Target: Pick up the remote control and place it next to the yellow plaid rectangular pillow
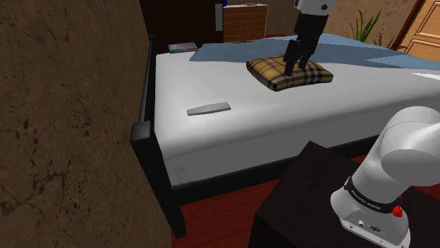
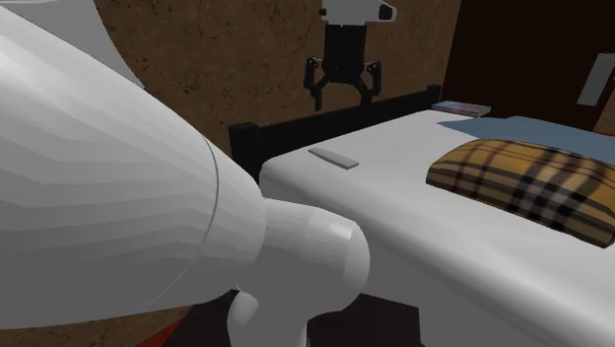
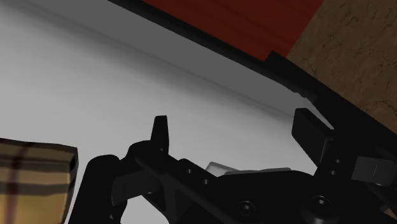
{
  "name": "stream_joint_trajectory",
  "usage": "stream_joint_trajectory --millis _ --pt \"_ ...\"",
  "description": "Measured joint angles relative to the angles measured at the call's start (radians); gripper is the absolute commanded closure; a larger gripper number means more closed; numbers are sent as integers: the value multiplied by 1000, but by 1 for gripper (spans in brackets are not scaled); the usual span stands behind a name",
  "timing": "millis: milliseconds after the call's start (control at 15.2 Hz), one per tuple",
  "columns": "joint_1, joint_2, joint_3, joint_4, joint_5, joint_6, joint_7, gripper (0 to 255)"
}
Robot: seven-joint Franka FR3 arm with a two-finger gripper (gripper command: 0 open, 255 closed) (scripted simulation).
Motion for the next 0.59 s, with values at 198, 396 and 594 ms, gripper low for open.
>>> stream_joint_trajectory --millis 198,396,594 --pt "11 43 -14 8 -7 32 -40 0" --pt "37 144 -46 40 -21 95 -135 0" --pt "68 262 -70 76 -25 170 -231 0"
